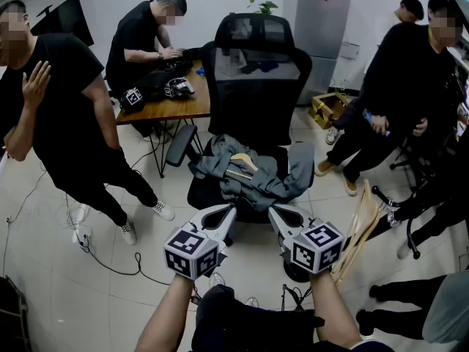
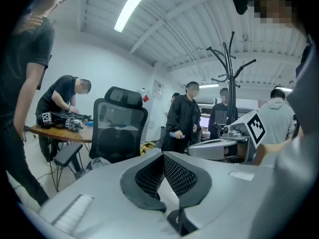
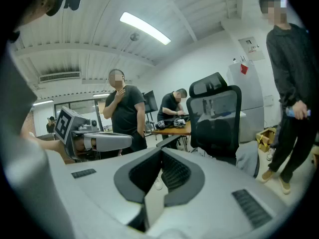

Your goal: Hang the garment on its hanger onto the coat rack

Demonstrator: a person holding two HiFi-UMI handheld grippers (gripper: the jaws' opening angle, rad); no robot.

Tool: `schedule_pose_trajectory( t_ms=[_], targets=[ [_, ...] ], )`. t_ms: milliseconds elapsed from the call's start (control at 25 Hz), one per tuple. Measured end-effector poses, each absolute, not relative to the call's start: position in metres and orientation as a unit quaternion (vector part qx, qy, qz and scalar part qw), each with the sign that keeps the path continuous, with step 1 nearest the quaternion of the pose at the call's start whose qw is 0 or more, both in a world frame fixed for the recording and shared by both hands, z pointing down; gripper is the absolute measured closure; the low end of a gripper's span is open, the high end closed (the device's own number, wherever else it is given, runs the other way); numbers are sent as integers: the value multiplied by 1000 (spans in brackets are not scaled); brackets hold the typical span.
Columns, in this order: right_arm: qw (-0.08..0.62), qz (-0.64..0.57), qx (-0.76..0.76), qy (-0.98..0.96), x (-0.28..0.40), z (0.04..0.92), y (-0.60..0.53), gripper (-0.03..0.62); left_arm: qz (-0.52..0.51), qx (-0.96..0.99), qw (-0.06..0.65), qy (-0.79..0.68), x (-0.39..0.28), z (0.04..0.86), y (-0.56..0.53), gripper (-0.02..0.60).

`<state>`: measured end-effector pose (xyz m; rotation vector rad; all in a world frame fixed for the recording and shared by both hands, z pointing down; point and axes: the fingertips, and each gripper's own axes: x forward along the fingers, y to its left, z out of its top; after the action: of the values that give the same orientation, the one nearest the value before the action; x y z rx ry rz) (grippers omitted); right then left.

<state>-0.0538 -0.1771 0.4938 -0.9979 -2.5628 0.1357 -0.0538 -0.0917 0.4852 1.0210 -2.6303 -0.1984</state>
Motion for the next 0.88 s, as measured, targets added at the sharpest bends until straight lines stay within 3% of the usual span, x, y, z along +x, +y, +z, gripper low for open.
schedule_pose_trajectory(
  t_ms=[880],
  targets=[
    [221,26,-283,-933,-188,495,-116,589,-78,418,175,-888,-199,503,-19,581]
  ],
)
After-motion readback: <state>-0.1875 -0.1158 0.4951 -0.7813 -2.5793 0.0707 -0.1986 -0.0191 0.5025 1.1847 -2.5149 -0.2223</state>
